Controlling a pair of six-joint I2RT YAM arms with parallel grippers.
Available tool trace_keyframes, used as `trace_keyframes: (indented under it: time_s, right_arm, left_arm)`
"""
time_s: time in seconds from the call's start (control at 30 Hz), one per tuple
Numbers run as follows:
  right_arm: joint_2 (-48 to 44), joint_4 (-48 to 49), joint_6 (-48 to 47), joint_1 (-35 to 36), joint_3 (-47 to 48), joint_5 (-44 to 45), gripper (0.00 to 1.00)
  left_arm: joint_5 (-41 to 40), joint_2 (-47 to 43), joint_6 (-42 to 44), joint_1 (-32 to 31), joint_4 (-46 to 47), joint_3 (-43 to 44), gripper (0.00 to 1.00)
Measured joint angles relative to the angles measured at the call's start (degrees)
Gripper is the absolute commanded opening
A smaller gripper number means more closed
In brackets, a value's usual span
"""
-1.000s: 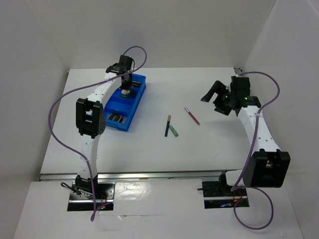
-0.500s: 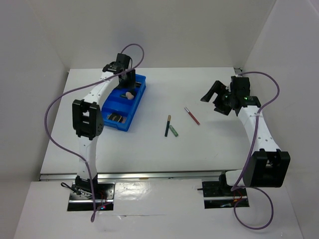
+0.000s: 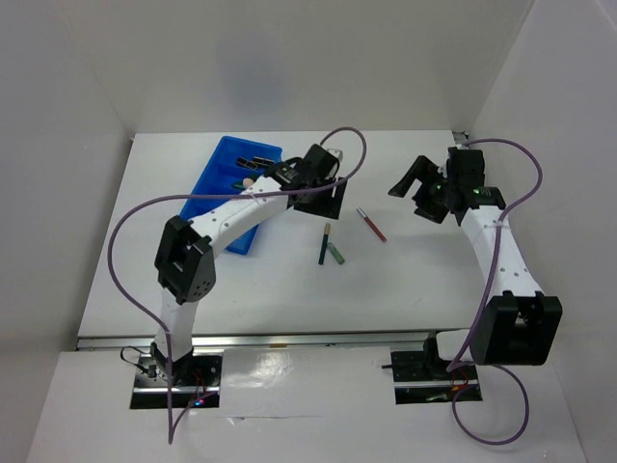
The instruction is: Organize the makeup
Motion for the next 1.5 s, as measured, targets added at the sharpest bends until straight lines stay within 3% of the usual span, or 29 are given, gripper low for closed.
trace_keyframes:
  time_s: [0.17,0.43,0.63,0.73,0.87,1.03,1.07,1.27,1.43,1.5]
  right_arm:
    - [-1.46,-0.02,-0.02,0.00,-0.04,0.11,1.00]
    - [-2.64,-0.07,-0.02,0.00,-0.13,0.09,1.00]
    - [-2.67,-0.09,-0.24,0.00,-0.96,0.09,1.00]
    - [-2.73,-0.22,-0.24,0.00,-1.29,0.07,1.00]
    - [-2.89,-0.22,-0.24,-0.04,-1.31,0.04,1.00]
    - [-3.04,-0.20,-0.24,-0.48,-1.92,-0.04,1.00]
    - [-3.04,-0.20,-0.24,-0.52,-1.97,-0.11,1.00]
    - [-3.04,-0.11,-0.24,-0.52,-1.97,-0.52,1.00]
    - [-3.04,-0.02,-0.22,-0.52,-2.05,-0.57,1.00]
    - [-3.04,0.00,-0.22,-0.52,-2.08,-0.66,1.00]
  left_arm:
    - [-1.64,6.95,-4.66,-0.20,-0.70,-0.31,0.81]
    - [-2.45,10.19,-9.35,-0.90,1.27,-2.82,0.79]
    - [-4.48,14.49,-10.36,-1.46,2.21,0.79,0.71]
    - [-6.08,17.73,-10.36,-1.51,2.34,3.48,0.63]
    - [-8.61,18.71,-10.34,-1.66,1.88,3.76,0.42]
    - [-10.93,18.86,-10.05,-1.79,0.44,4.92,0.11]
    - [-11.28,18.86,-9.75,-1.84,0.07,5.29,0.00]
    - [-12.11,16.50,-7.02,-1.03,-1.25,5.31,0.00]
    - [-10.38,4.83,-6.19,3.82,-0.66,0.15,0.00]
    - [-10.29,-1.29,-7.30,8.74,0.11,0.09,0.00]
